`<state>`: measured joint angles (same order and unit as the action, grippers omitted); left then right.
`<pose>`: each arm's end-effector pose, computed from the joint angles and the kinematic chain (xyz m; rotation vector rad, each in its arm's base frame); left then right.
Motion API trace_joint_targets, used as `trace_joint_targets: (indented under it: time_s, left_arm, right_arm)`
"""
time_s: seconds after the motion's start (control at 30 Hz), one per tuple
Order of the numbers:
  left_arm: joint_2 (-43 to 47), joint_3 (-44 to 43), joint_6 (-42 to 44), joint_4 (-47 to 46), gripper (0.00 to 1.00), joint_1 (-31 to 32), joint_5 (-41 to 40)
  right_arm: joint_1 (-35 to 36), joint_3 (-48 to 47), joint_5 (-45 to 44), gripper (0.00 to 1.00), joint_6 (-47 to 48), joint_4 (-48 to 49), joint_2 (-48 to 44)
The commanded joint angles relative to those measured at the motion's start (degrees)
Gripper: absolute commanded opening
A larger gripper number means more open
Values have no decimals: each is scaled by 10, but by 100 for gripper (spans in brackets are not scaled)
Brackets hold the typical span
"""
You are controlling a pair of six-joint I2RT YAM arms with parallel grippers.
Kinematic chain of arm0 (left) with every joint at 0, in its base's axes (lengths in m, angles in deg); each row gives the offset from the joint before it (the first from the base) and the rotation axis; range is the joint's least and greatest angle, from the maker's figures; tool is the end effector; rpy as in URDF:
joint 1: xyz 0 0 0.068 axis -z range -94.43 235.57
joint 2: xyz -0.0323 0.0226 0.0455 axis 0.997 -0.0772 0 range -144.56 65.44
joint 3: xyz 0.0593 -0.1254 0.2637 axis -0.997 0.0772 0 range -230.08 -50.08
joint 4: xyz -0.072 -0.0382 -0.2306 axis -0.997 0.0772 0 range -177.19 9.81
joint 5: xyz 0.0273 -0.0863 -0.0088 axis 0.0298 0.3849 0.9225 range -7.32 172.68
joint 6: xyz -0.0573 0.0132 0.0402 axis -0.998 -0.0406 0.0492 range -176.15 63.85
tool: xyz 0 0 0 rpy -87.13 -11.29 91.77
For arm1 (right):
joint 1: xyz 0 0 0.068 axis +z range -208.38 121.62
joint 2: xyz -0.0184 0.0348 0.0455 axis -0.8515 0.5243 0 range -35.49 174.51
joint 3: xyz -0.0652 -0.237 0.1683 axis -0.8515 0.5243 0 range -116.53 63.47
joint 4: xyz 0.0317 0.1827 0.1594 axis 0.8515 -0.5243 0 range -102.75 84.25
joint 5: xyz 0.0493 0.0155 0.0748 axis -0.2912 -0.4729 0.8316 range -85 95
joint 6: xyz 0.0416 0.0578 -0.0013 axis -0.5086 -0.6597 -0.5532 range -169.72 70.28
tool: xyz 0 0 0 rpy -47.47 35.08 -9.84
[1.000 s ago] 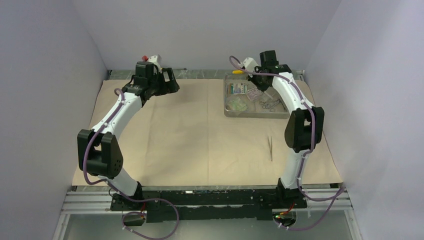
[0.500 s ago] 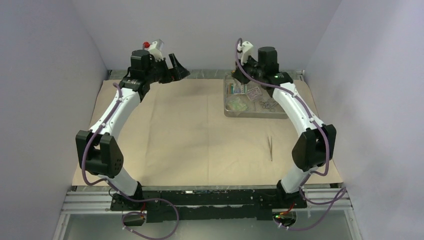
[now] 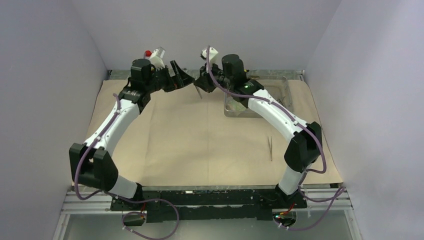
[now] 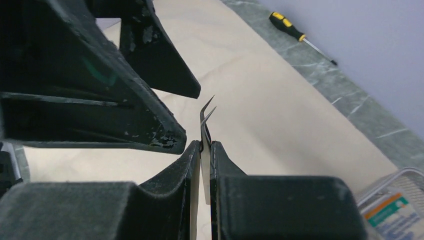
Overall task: Open and lay out the surgical kit
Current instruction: Place the medical item in the surgical kit.
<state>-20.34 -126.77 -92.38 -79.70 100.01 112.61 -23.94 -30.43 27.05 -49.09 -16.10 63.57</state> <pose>0.3336 -0.1160 0.3904 0.0129 1.9673 -1.0816 0.3344 0.2561 0.4048 -0.8274 1.6998 0.7619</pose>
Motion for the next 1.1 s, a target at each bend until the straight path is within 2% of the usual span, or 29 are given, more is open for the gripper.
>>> trace_joint_targets:
  time_s: [0.0,0.13,0.23,0.4,0.57,0.8,0.93,1.07]
  left_arm:
    - [82,44,-30,-52,99,0,-40]
    - [129,79,-33,-50,99,2,-85]
    - [138,96,-37,-61,99,5,-88]
    - [115,68,-34,-6,81,13,-63]
    - [106,48,-13,54,71,16,-108]
    - [107,53,-21,50,48,16,-66]
    - [99,35,-8,78,44,16,-56]
    - [88,21,2,93,34,16,-42]
  right_arm:
    - [35,-29,-49,0,-32,2,10]
    - [64,-38,-84,0,-49,-13,19]
    - [79,-46,-97,0,-56,-18,17]
    - [95,-88,-130,0,-62,-59,41]
    - [103,-131,-146,0,-71,-85,61]
    - [104,-122,-122,0,-98,-74,51]
    - [104,-99,-95,0,-110,-45,34]
    - [104,-95,-81,0,-118,-43,29]
